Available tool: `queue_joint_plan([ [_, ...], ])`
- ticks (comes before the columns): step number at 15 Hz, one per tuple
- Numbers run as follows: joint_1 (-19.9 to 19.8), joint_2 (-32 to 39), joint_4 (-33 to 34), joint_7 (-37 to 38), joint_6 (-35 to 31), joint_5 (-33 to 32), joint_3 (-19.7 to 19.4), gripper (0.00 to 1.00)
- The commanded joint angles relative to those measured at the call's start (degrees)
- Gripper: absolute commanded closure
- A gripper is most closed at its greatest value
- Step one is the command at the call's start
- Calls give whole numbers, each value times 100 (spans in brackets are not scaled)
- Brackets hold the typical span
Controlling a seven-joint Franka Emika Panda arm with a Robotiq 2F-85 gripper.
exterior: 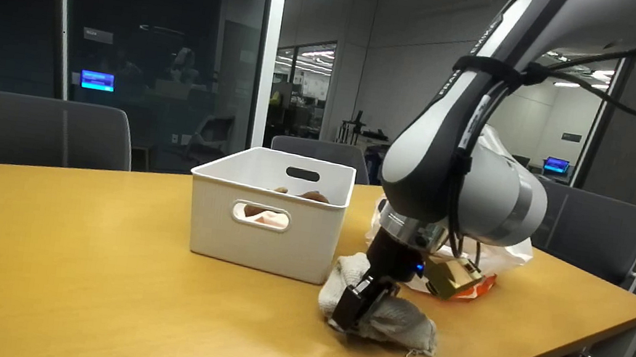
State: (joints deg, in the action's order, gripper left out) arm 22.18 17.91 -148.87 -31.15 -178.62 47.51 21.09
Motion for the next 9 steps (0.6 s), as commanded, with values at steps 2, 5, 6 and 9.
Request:
queue_joint_plan([
  [2,342,-1149,-995,524,-614,79,-694,98],
  [5,-124,-2046,-1078,417,803,398,-424,98],
  [6,-12,-2127,-865,252,1180,571,-645,97],
  [9,-46,-3202,-921,20,2413,1158,-794,97],
])
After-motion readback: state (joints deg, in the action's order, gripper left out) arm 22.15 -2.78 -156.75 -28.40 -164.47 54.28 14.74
